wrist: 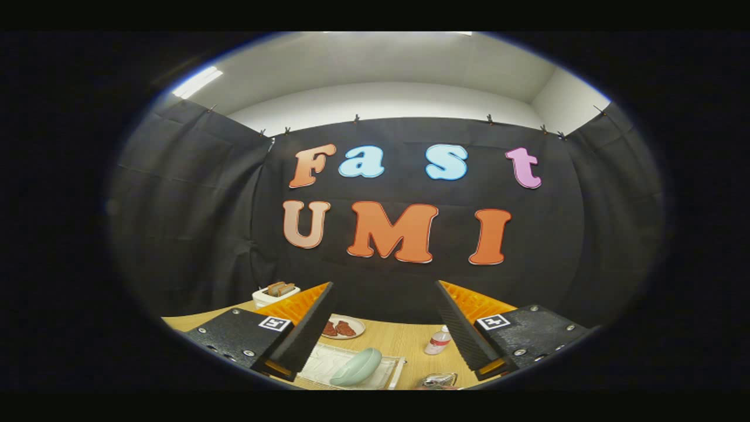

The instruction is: Take the plate from the dish rack, then take the spoon from the basket and place it into the plate.

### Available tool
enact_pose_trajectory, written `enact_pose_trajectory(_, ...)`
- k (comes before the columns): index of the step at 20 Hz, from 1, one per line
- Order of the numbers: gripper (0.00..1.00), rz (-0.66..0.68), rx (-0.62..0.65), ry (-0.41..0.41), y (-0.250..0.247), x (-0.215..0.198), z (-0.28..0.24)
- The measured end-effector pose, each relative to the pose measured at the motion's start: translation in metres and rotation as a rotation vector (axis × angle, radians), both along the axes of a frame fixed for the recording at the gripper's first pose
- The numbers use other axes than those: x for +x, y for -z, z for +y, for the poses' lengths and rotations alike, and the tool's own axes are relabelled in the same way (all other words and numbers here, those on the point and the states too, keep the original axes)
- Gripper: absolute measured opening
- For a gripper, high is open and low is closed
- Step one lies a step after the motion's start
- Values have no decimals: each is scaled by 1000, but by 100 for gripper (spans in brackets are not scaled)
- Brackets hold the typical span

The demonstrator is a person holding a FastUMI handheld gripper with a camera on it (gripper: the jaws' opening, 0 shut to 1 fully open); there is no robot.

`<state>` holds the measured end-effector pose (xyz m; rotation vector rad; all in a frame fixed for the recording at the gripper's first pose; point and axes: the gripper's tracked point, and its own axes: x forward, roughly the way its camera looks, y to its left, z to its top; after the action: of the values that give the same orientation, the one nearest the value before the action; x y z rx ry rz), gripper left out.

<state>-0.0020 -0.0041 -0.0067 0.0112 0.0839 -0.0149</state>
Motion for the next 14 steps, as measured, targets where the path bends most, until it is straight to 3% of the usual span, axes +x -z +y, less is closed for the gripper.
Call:
enact_pose_trajectory(8, 99, 93, 1, -4, 18, 12, -9)
enact_pose_trajectory(14, 99, 257, 64, -43, 59, 17, -4)
